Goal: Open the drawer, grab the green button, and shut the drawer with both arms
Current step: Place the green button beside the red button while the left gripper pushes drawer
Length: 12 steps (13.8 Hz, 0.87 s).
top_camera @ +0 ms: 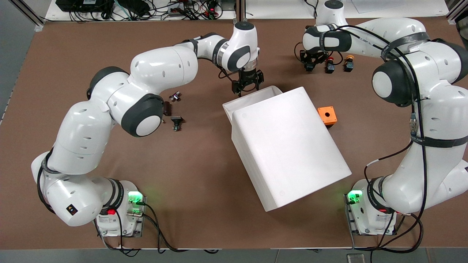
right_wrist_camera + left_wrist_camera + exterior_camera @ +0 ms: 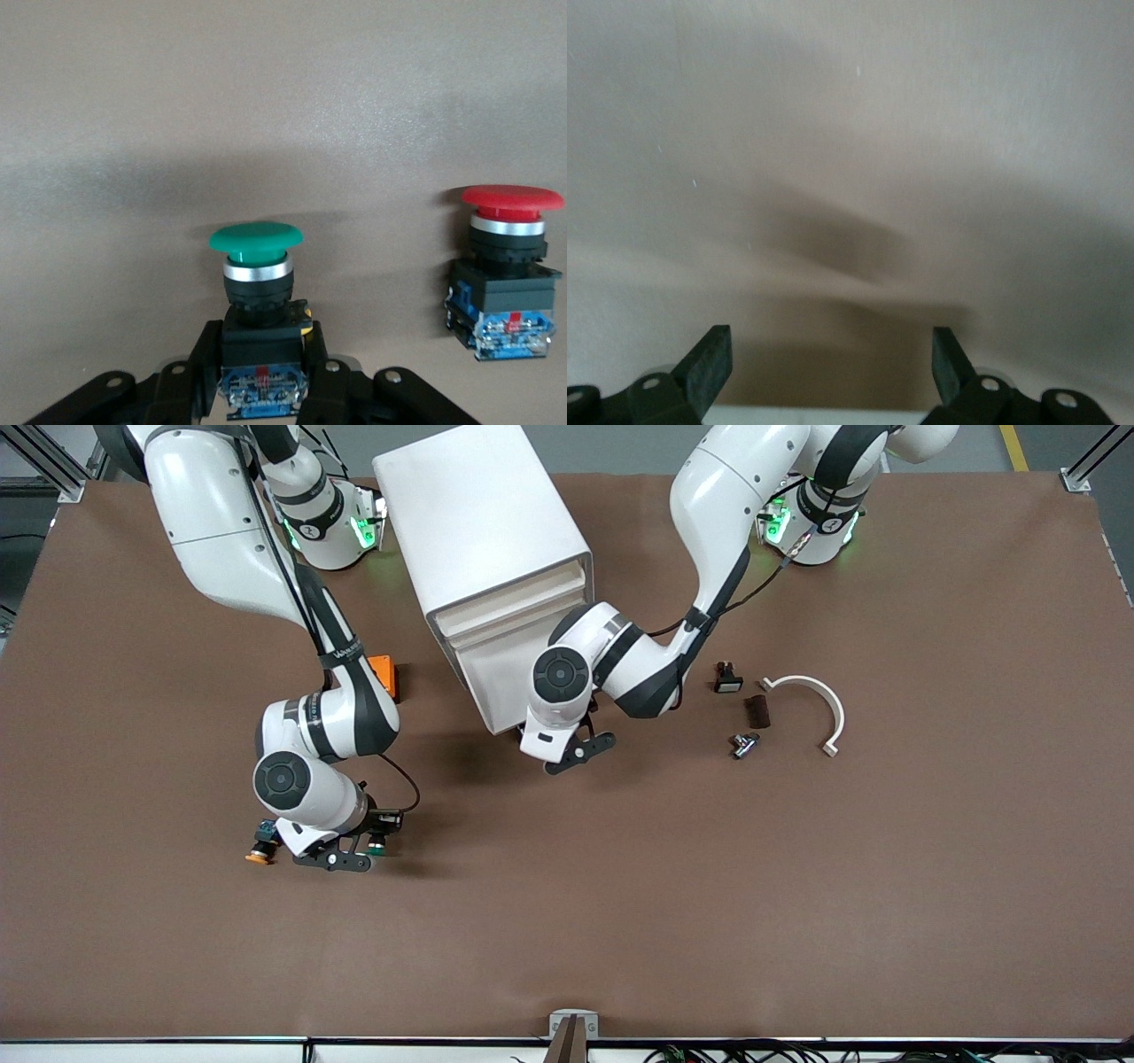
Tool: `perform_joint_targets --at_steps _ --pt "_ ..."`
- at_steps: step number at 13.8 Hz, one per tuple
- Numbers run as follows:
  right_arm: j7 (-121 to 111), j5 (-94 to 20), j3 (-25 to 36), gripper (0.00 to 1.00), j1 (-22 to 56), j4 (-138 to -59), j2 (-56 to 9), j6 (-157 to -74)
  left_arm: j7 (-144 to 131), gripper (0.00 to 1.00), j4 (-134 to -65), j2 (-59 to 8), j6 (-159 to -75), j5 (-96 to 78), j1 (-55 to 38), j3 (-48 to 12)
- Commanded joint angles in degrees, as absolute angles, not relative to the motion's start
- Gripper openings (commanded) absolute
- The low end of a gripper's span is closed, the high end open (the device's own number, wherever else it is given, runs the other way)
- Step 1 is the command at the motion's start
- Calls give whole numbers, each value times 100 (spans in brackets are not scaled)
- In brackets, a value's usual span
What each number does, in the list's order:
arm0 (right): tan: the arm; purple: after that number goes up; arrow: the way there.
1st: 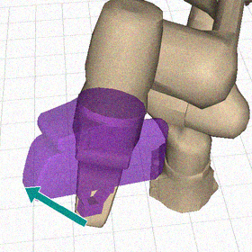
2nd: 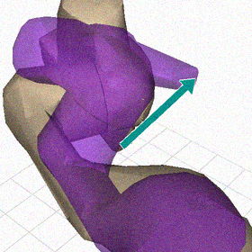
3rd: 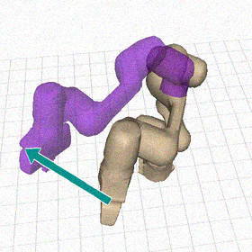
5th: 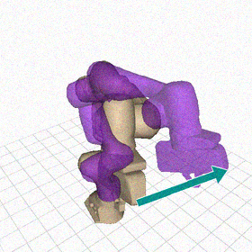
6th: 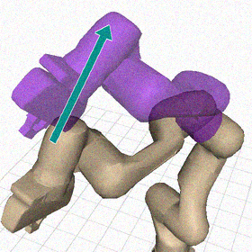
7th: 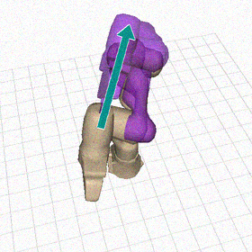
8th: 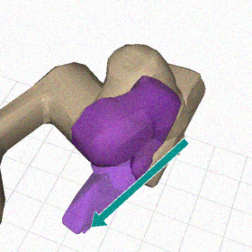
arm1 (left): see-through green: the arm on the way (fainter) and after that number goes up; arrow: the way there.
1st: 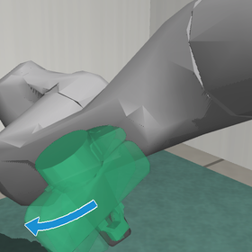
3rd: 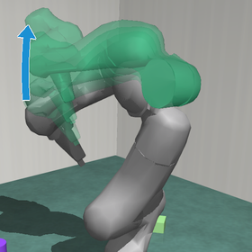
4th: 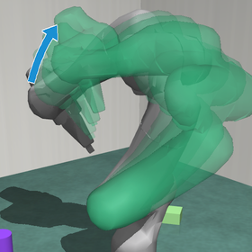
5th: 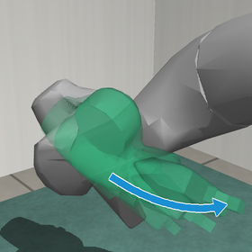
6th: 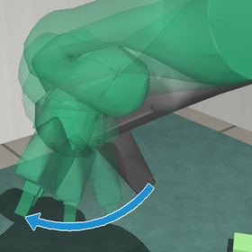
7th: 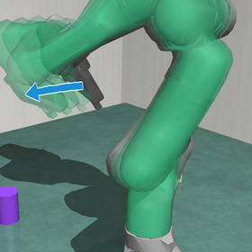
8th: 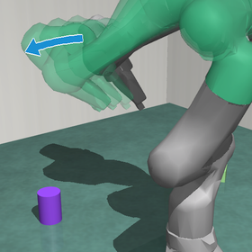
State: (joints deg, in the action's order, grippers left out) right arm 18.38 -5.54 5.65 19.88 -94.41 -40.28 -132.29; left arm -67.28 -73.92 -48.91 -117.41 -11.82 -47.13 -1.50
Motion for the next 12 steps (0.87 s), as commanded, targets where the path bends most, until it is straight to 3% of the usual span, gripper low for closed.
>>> perform_joint_targets --at_steps 1,6,7,8,9,12 --pt "1758 -598 501 4 1898 -9352 -4131 -13289 -6820 99 -7585 -4790 -11812 -1046 -4737 -351" --pt "1784 -606 501 4 1890 -9343 -4210 -13499 -6829 99 -7725 -4799 -11804 -1116 -4729 -773" --pt "1784 -598 501 9 1890 -9325 -4227 -13561 -6820 99 -7743 -4799 -11804 -1125 -4729 -860" --pt "1802 -598 501 39 1881 -9256 -4236 -13562 -6820 99 -7743 -4799 -11804 -1134 -4720 -940" --pt "1810 -589 501 99 1890 -9229 -4236 -13562 -6820 99 -7752 -4799 -11804 -1195 -4694 -1019" --pt "1723 -519 510 100 1890 -9115 -4201 -13509 -6812 99 -7787 -4808 -11804 -1441 -4693 -1142"
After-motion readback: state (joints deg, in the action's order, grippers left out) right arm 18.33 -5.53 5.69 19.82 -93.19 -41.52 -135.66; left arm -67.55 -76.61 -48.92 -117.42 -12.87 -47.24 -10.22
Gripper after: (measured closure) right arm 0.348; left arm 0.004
